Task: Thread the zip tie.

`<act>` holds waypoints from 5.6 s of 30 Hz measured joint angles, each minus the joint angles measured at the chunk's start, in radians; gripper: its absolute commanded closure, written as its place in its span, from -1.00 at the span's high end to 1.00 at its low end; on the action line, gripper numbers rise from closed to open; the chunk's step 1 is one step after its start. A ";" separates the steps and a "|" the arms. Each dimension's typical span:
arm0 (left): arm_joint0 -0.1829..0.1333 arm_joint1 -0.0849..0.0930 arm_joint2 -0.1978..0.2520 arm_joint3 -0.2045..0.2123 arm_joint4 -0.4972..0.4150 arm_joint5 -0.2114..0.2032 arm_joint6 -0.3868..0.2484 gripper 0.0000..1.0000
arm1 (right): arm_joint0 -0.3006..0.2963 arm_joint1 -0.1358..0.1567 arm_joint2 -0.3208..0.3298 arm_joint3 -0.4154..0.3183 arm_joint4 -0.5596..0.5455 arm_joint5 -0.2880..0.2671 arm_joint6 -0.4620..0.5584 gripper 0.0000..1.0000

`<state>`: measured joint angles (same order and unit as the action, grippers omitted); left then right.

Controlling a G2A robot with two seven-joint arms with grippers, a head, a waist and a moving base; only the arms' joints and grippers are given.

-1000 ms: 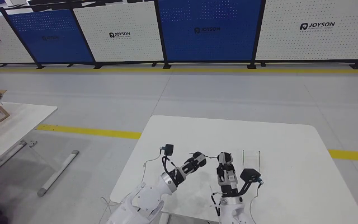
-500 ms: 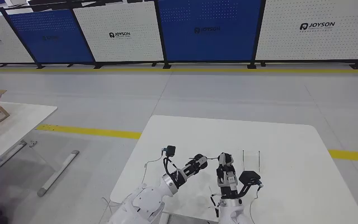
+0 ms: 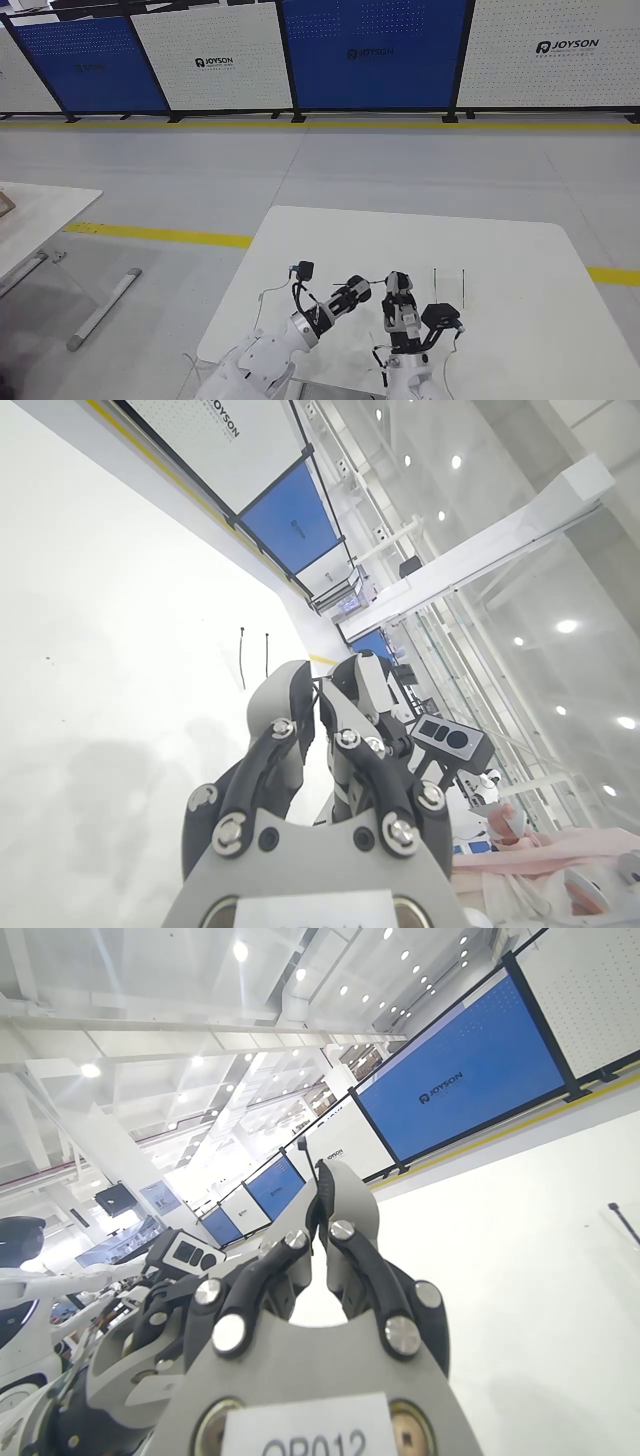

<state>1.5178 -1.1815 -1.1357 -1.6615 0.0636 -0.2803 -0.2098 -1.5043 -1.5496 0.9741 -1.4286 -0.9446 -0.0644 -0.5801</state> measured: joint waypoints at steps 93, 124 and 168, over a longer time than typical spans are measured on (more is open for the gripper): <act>-0.013 0.000 0.019 0.005 0.039 0.055 0.055 -1.00 | -0.015 -0.003 0.020 -0.020 0.067 -0.063 0.056 -1.00; -0.015 0.001 0.025 -0.016 0.032 0.007 0.036 -1.00 | -0.026 0.002 0.044 -0.052 0.061 -0.050 0.083 -1.00; 0.002 0.007 -0.011 -0.018 0.018 -0.009 0.058 -0.86 | -0.019 0.001 0.030 -0.049 0.001 0.019 0.088 -1.00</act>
<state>1.5197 -1.1744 -1.1467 -1.6796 0.0812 -0.2897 -0.1522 -1.5232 -1.5481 1.0037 -1.4772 -0.9434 -0.0459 -0.4922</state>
